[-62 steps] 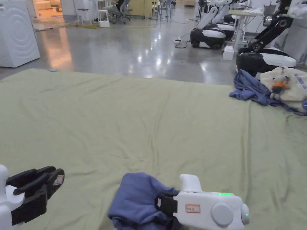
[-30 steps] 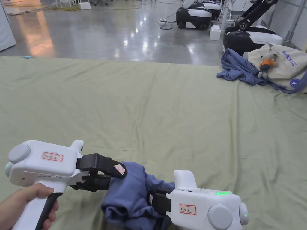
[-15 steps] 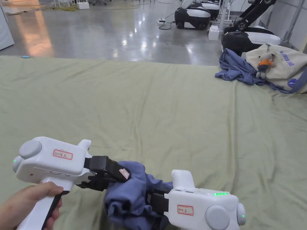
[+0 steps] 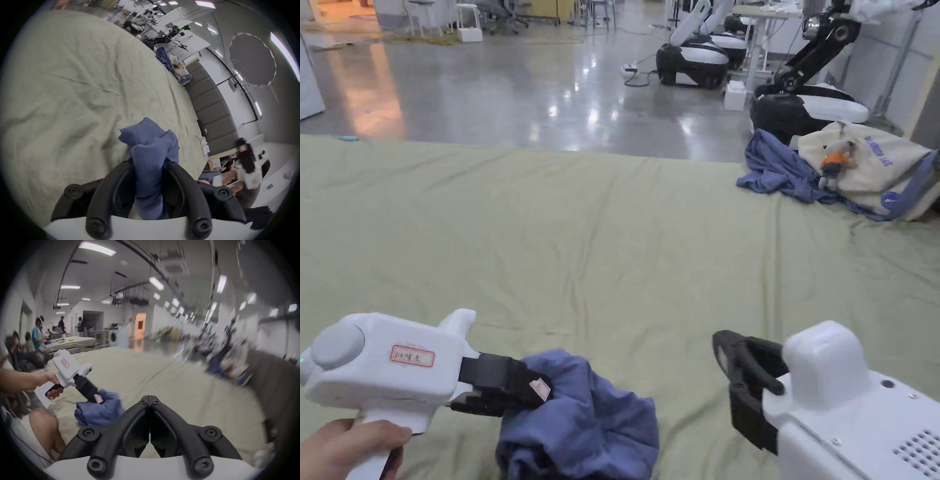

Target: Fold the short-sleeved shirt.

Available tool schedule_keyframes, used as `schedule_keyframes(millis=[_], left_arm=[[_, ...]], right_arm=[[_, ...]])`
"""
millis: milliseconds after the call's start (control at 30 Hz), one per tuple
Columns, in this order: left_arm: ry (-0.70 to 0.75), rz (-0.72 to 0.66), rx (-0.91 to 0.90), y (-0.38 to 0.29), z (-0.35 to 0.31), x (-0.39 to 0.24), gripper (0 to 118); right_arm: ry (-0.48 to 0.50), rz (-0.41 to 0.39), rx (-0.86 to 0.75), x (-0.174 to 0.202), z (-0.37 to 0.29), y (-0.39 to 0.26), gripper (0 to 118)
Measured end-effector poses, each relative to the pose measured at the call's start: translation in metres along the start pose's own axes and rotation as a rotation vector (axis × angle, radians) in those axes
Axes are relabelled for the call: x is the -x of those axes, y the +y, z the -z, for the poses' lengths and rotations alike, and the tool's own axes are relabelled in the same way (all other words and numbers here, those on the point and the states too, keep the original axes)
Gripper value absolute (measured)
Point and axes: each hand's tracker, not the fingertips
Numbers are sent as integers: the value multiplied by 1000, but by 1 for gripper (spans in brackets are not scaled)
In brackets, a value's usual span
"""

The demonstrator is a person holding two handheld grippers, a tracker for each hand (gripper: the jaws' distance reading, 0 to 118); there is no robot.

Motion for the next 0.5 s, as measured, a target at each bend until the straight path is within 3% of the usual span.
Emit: schedule_keyframes(millis=[100, 267, 400, 500], left_arm=[[1, -3, 1, -5, -3, -4, 32], [57, 19, 47, 8, -2, 2, 32], [90, 3, 62, 30, -20, 31, 31], [119, 15, 45, 46, -52, 64, 31]], right_arm=[[-124, 29, -115, 0, -77, 1, 2], [-46, 147, -53, 16, -102, -9, 2], [-45, 99, -73, 49, -82, -6, 2], [-9, 111, -56, 67, -59, -5, 2]])
